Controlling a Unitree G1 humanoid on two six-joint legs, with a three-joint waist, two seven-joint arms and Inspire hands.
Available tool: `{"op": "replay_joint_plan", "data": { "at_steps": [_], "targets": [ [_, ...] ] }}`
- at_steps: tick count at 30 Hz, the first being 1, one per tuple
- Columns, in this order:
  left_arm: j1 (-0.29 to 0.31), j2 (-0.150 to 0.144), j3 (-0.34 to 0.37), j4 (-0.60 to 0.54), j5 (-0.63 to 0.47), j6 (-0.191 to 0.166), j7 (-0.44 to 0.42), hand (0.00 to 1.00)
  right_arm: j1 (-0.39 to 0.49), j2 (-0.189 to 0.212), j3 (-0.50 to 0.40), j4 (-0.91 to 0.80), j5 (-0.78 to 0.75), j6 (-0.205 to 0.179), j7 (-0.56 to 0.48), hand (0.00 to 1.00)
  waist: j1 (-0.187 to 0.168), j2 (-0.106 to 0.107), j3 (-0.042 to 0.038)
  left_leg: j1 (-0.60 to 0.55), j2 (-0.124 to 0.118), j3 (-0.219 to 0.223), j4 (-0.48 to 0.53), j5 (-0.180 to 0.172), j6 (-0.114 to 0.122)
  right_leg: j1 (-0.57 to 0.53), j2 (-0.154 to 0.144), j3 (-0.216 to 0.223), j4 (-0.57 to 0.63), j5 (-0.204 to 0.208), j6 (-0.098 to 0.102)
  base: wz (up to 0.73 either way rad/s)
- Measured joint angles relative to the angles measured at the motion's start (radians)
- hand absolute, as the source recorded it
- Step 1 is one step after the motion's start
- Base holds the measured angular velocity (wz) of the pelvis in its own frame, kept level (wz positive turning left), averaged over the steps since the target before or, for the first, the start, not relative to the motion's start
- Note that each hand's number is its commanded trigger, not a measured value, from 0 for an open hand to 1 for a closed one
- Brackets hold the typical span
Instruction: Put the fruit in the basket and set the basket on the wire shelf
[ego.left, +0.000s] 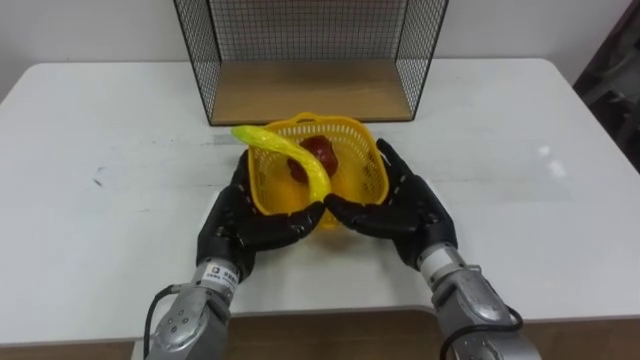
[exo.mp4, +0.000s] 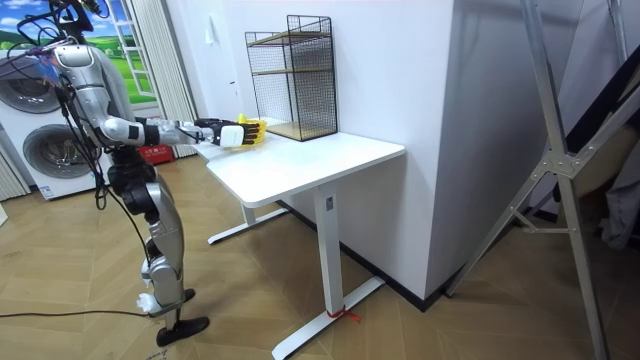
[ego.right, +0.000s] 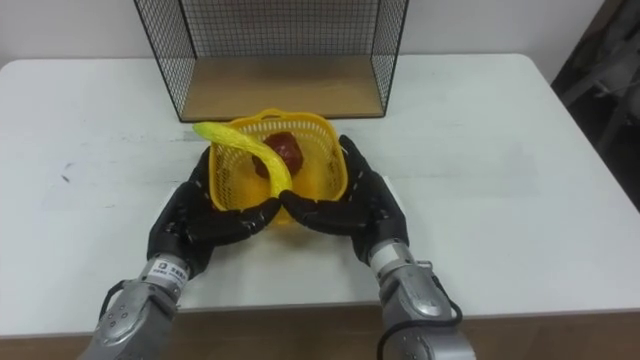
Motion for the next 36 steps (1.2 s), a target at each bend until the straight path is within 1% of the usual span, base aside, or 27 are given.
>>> {"op": "replay_joint_plan", "data": {
  "at_steps": [4,9,12,17,24,27,36],
  "targets": [
    [-0.005,-0.001,0.0,0.0,0.0,0.0,0.0,0.0,0.0,0.001,0.001,-0.011,-0.011,0.0,0.0,0.0,0.0,-0.002,0.0011,-0.001,0.0,0.0,0.0,0.0,0.0,-0.002,0.001,0.0,0.001,0.0,0.0,0.0],
    [-0.041,0.0,-0.001,0.0,0.002,0.0,0.001,0.0,-0.029,-0.002,0.0,-0.015,-0.012,0.0,-0.002,0.0,-0.001,-0.006,0.0041,-0.003,0.0,-0.001,0.0,0.0,0.0,-0.005,0.003,0.003,0.0,0.001,-0.001,0.0],
    [-0.056,0.0,-0.001,0.0,0.002,0.0,0.002,0.0,-0.033,-0.002,-0.004,-0.015,-0.012,-0.002,-0.002,0.0,-0.001,-0.006,0.0041,-0.002,0.0,-0.001,0.0,0.0,0.0,-0.005,0.003,0.007,0.0,0.001,-0.001,0.0],
    [-0.064,0.0,-0.001,0.0,0.01,0.0,0.009,0.0,-0.038,-0.002,-0.006,-0.015,-0.012,-0.002,-0.004,0.0,0.0,-0.006,0.0042,0.001,0.001,-0.002,-0.003,0.0,0.0,-0.004,0.004,0.013,-0.001,0.001,-0.001,-0.03],
    [-0.105,0.003,0.001,-0.006,0.01,-0.001,0.027,0.0,-0.089,-0.008,-0.01,-0.018,-0.014,-0.002,-0.015,0.0,-0.002,-0.005,0.0044,0.002,0.001,-0.002,-0.003,0.0,0.0,-0.003,0.006,0.021,-0.002,0.001,-0.001,-0.01],
    [-0.107,0.002,0.01,-0.042,0.011,-0.001,0.032,0.0,-0.091,-0.008,-0.018,-0.057,-0.02,-0.002,-0.015,0.0,-0.002,-0.004,0.0048,0.005,0.001,-0.002,-0.003,0.0,0.0,-0.001,0.006,0.027,-0.002,0.001,-0.001,0.0],
    [-0.115,0.003,0.032,-0.079,0.012,-0.001,0.043,0.0,-0.095,0.002,-0.026,-0.118,-0.071,-0.002,-0.015,0.0,-0.004,-0.001,0.0069,0.027,0.003,-0.001,-0.003,0.0,0.0,0.017,0.011,0.032,-0.003,0.001,-0.001,-0.02]
  ]
}}
